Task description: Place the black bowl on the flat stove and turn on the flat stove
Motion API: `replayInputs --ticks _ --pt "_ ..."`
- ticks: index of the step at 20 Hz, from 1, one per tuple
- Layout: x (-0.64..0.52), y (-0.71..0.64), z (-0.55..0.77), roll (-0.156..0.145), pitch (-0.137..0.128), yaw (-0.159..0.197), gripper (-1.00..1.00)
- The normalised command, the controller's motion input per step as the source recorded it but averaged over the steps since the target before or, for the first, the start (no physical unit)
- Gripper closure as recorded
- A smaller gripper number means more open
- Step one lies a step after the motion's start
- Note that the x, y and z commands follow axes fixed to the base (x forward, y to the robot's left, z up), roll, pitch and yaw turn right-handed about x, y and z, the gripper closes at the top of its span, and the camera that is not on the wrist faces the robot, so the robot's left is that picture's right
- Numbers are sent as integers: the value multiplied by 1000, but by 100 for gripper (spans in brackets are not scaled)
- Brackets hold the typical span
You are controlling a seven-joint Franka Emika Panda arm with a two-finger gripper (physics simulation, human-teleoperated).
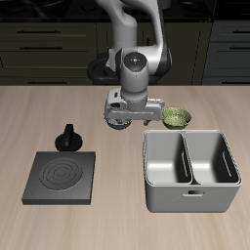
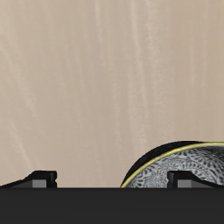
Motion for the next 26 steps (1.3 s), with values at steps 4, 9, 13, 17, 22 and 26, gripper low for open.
replayInputs --ticks 4,9,13,17,22,26 --pt "-16 29 -295 -19 24 -68 -100" --pt "-18 89 -226 97 46 -141 -100" --pt "-22 0 -144 45 36 -73 100" --pt "-64 -132 276 1 -55 -25 100" --pt "-44 -47 260 10 -51 9 100" --pt "-55 -54 229 -1 -40 19 100"
